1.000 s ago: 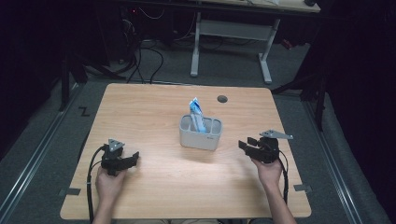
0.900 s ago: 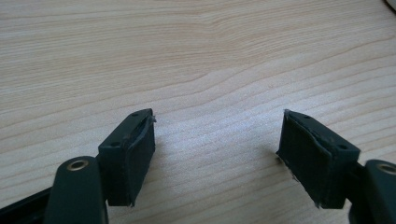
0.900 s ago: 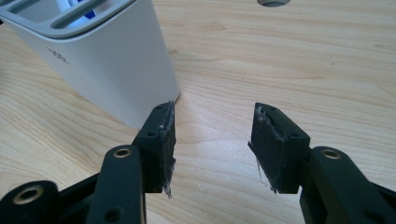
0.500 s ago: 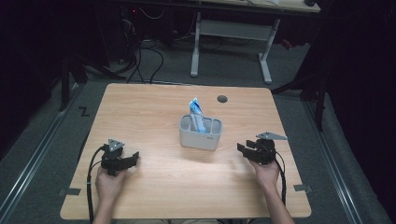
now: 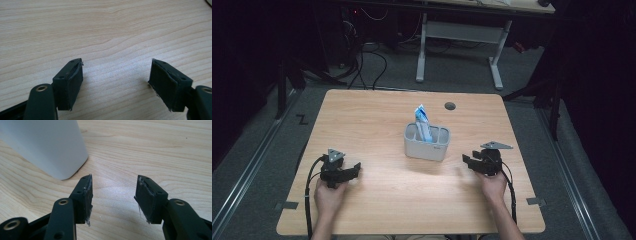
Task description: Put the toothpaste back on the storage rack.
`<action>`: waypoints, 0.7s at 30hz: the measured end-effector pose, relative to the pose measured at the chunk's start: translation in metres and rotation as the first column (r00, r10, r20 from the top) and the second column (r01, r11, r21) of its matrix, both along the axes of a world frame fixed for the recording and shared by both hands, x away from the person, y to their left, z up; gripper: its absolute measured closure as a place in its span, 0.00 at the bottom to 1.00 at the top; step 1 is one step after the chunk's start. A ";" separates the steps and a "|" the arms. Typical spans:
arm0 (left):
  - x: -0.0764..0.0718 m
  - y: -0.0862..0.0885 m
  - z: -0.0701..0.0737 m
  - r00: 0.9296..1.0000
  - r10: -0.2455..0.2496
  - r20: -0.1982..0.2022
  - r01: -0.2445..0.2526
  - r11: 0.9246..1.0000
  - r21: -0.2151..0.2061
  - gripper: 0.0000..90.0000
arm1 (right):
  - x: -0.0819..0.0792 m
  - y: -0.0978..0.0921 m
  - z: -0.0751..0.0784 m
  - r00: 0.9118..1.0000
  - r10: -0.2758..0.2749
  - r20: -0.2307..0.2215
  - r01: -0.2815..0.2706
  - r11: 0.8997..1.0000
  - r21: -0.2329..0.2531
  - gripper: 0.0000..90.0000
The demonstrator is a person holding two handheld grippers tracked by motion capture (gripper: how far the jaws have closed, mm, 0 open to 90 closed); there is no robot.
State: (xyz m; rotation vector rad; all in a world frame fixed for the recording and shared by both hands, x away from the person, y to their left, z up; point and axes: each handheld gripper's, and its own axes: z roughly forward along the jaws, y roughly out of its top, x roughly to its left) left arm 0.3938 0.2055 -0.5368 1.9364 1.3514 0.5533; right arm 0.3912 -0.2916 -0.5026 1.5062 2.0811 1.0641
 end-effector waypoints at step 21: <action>0.000 0.000 0.000 1.000 0.001 -0.001 -0.001 1.000 -0.003 0.30 | 0.009 0.007 -0.015 1.000 -0.005 -0.008 0.005 0.999 -0.054 0.52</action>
